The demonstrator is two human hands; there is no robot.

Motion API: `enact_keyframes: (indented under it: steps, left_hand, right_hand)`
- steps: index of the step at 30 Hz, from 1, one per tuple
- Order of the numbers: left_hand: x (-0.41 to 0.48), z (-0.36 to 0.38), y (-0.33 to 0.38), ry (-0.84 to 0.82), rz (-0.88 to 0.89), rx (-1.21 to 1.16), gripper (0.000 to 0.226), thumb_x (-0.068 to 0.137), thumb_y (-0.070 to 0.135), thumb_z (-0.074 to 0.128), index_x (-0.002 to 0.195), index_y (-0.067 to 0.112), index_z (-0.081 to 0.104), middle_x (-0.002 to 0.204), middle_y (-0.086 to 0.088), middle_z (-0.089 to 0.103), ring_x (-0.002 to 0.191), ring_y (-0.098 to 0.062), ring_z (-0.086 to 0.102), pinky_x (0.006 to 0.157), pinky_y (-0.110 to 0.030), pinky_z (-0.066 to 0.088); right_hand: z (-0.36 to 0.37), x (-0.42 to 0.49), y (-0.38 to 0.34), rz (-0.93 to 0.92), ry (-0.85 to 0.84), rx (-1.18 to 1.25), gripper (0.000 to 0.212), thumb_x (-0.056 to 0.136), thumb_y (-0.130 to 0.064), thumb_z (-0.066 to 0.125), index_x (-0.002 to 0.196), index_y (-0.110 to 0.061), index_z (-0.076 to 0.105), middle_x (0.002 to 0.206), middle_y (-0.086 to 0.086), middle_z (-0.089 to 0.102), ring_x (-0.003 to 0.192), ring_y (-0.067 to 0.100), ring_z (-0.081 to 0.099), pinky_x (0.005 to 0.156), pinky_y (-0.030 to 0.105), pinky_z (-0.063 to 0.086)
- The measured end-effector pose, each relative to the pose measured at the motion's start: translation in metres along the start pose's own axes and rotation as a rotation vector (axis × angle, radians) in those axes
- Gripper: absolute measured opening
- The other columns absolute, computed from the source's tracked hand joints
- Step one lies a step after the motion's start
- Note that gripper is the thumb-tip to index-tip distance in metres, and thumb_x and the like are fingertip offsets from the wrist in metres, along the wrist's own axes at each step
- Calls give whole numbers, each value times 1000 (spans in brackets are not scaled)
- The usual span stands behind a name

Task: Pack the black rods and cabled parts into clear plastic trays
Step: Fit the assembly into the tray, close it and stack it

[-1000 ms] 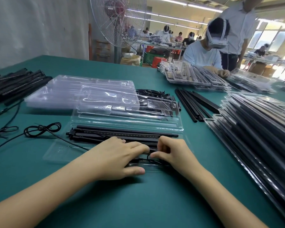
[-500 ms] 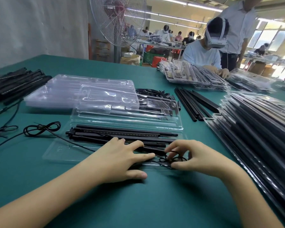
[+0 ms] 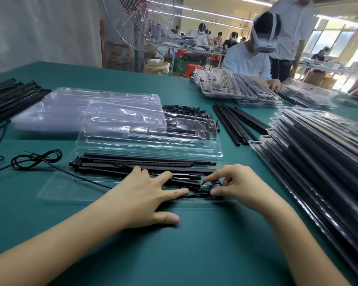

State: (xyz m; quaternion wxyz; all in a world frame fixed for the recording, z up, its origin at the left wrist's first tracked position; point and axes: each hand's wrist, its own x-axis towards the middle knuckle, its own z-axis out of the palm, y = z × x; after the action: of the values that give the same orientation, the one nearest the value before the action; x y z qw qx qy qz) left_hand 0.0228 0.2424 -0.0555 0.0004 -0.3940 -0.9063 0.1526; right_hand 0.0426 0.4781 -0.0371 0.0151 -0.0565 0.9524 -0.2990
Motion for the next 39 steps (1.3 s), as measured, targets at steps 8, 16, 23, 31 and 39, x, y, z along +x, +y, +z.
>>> enact_keyframes:
  steps: [8, 16, 23, 31, 39]
  left_hand:
    - [-1, 1, -1, 11, 2, 9, 79, 71, 80, -3, 144, 51, -7, 147, -1, 22, 101, -30, 51, 86, -40, 33]
    - [-1, 0, -1, 20, 6, 3, 80, 70, 80, -4, 144, 51, -5, 145, 0, 24, 97, -29, 52, 86, -40, 34]
    - [0, -1, -1, 16, 9, 12, 80, 70, 80, -5, 144, 51, -5, 146, 1, 23, 97, -29, 52, 84, -39, 32]
    - [0, -1, -1, 22, 9, 17, 80, 69, 80, -6, 144, 52, -6, 145, 1, 24, 95, -28, 51, 79, -37, 30]
    - [-1, -1, 0, 22, 5, 6, 80, 70, 80, -3, 144, 52, -5, 144, 1, 24, 96, -28, 51, 78, -37, 31]
  right_hand:
    - [-7, -1, 6, 140, -51, 137, 21, 75, -19, 77, 90, -32, 73, 57, -14, 62, 54, -2, 54, 56, 10, 40]
    - [1, 1, -5, 212, 1, -106, 29, 77, -22, 75, 104, -31, 71, 88, -7, 60, 66, -10, 47, 53, 10, 36]
    - [-2, -4, -3, 160, 16, -170, 28, 78, -14, 74, 103, -26, 73, 68, -16, 53, 60, -6, 47, 51, 9, 34]
    - [-5, -4, -6, 109, -29, -76, 31, 77, 5, 65, 92, -20, 76, 90, 3, 72, 82, 14, 67, 74, 19, 52]
    - [-11, -6, -1, 97, -165, 9, 11, 75, -40, 70, 84, -34, 72, 91, -13, 71, 87, 0, 65, 86, 26, 52]
